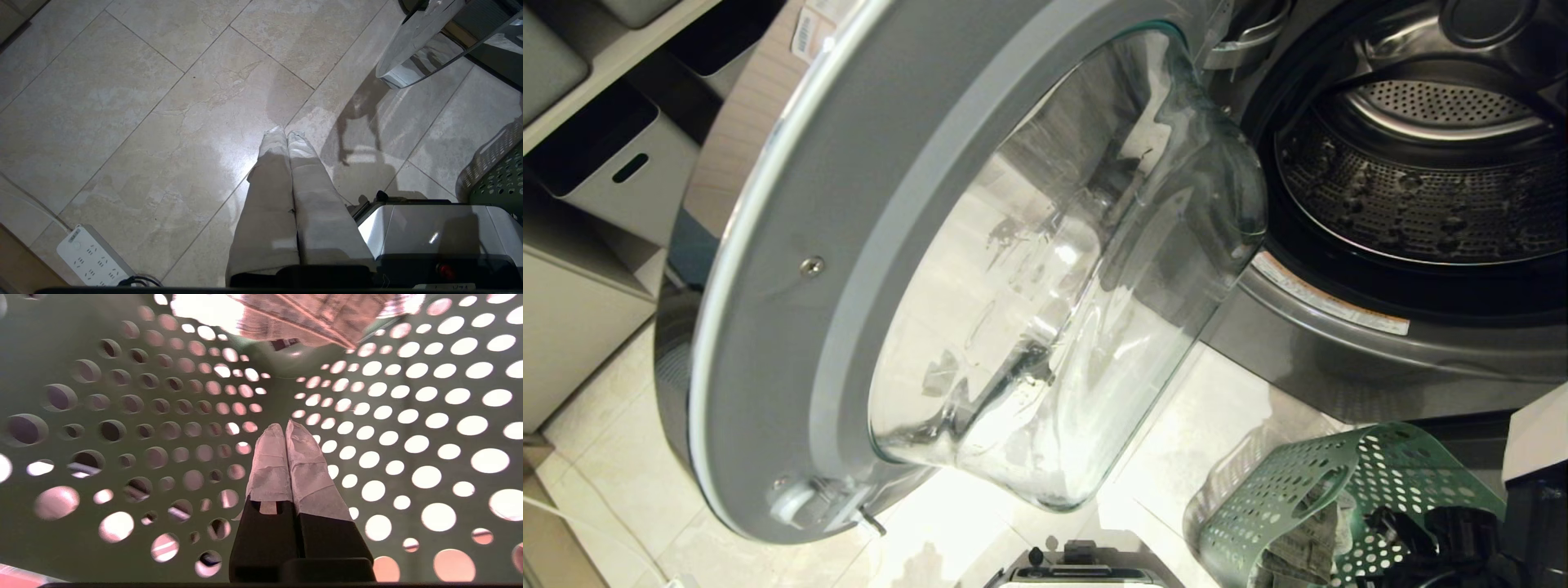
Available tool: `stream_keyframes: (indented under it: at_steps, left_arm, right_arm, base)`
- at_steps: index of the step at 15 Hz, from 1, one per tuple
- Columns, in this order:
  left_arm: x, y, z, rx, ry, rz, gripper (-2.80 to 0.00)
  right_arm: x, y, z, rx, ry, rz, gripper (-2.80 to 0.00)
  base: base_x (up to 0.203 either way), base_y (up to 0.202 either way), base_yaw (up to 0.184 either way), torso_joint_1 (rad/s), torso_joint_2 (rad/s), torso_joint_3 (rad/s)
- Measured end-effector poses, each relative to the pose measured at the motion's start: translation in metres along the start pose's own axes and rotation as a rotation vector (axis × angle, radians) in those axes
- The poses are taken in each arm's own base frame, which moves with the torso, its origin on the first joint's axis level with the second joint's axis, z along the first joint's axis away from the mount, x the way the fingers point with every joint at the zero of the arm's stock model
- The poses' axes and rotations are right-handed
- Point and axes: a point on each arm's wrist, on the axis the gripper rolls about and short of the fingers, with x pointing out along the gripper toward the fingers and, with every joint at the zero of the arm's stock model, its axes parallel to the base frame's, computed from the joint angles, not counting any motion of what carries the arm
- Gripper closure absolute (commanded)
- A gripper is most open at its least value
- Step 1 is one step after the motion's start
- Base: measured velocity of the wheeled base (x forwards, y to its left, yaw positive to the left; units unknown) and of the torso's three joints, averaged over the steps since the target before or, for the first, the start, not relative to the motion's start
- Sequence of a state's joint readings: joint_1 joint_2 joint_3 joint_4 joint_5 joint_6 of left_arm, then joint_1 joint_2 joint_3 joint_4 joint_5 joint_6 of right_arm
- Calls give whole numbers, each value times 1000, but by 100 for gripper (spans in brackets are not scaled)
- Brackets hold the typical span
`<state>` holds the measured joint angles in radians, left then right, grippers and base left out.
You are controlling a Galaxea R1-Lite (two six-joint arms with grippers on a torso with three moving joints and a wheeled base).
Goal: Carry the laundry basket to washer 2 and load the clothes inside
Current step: Place the clothes into the washing machine
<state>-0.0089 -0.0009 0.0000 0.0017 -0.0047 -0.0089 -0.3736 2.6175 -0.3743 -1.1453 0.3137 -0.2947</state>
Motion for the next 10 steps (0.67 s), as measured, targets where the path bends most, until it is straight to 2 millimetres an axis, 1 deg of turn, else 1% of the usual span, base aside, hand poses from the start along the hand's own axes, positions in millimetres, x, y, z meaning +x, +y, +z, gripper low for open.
stream_keyframes:
  at_steps: [2, 4, 5, 6, 8, 10]
  left_arm:
    - [0, 0, 0, 0, 0, 0, 0]
    - [0, 0, 0, 0, 0, 0, 0]
    - [0, 0, 0, 0, 0, 0, 0]
    - [0, 0, 0, 0, 0, 0, 0]
    - [0, 0, 0, 0, 0, 0, 0]
    - [0, 0, 0, 0, 0, 0, 0]
  right_arm:
    - [9, -3, -1, -12, -20, -41, 0]
    - [24, -8, -5, -38, -58, -85, 0]
    - [33, -11, -7, -49, -71, -97, -144]
    - [41, -13, -9, -51, -75, -102, -280]
    - [59, -21, -7, -35, -80, -103, -280]
    - [76, -30, 2, -4, -89, -103, -280]
  base:
    - [0, 0, 0, 0, 0, 0]
    - [0, 0, 0, 0, 0, 0]
    - [0, 0, 0, 0, 0, 0]
    - [0, 0, 0, 0, 0, 0]
    - [0, 0, 0, 0, 0, 0]
    - [0, 0, 0, 0, 0, 0]
